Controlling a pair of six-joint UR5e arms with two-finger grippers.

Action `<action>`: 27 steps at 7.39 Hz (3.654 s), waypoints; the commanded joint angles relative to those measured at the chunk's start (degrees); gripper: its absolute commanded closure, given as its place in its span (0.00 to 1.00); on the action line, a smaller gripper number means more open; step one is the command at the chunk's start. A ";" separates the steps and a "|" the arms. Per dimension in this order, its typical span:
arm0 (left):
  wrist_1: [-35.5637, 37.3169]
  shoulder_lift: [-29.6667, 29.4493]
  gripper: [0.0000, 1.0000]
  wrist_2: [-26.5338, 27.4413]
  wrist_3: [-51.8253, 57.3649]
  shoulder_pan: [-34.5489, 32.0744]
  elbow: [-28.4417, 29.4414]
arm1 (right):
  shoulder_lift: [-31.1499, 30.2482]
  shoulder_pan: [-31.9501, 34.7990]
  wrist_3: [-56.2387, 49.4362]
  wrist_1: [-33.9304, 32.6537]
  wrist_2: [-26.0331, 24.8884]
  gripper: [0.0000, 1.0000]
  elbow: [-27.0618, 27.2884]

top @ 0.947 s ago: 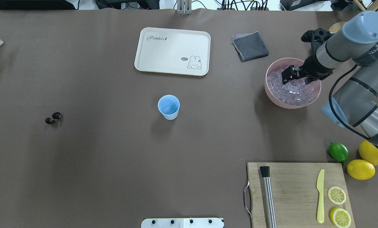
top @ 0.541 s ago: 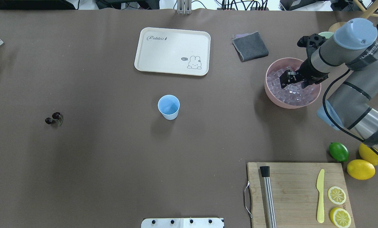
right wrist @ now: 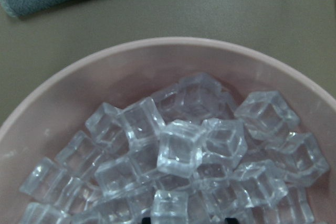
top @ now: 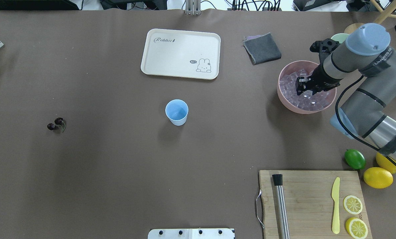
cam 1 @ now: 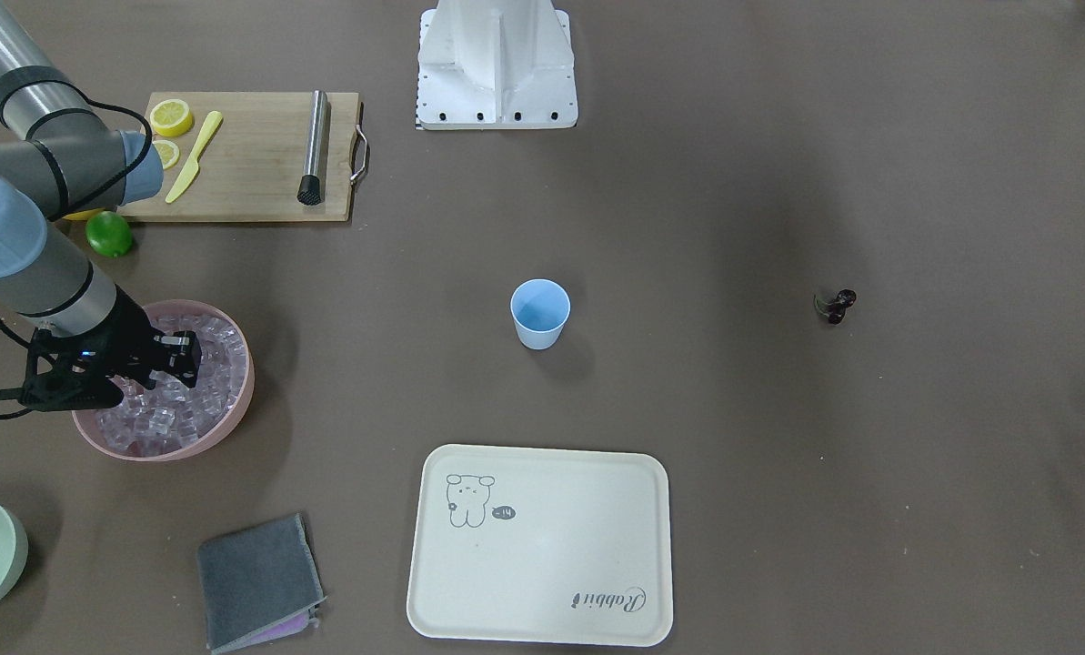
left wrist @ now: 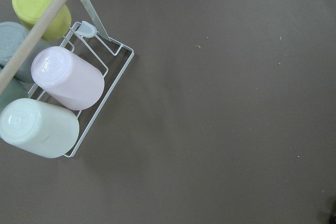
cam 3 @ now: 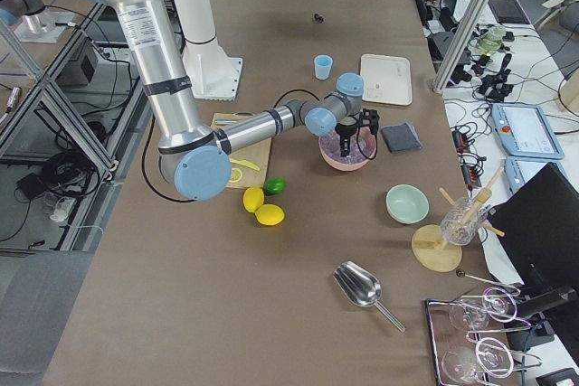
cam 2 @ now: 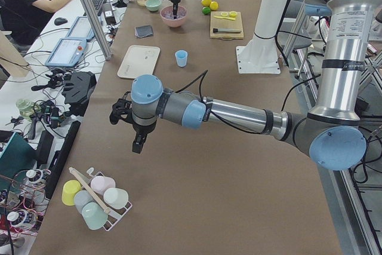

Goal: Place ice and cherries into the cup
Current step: 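Lower the right gripper into the bowl and grasp an ice cube, then carry the ice cube with the right gripper over the light-blue cup and release, then return the right gripper to the pink bowl of ice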

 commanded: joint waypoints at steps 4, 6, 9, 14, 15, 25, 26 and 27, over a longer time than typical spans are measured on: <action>-0.04 -0.24 0.02 0.00 -0.02 0.09 0.43 | 10.80 3.05 0.14 -12.42 5.04 0.84 1.85; 0.05 -0.33 0.02 0.00 -0.10 0.09 0.43 | 19.42 -5.25 12.27 -15.47 -0.72 0.84 1.76; 0.05 -0.59 0.02 0.00 -0.19 0.09 0.34 | 32.79 -16.78 30.24 -15.91 -11.19 0.83 -5.16; 0.05 -0.59 0.02 0.00 -0.19 0.09 0.60 | 36.69 -22.17 29.75 -14.68 -14.37 0.77 -8.08; 0.05 -0.59 0.02 -0.09 -0.19 0.09 0.60 | 36.61 -22.35 29.84 -14.68 -15.08 0.42 -8.08; -0.04 -0.41 0.02 -0.09 -0.19 0.09 0.51 | 8.94 3.81 -16.07 -14.68 -3.75 0.02 -0.34; -0.04 -0.33 0.02 -0.09 -0.19 0.09 0.51 | 8.84 5.15 -18.30 -14.68 -3.57 0.02 -2.26; -0.04 -0.33 0.02 -0.09 -0.19 0.09 0.51 | 9.27 5.07 -18.41 -14.68 -3.66 0.02 -3.67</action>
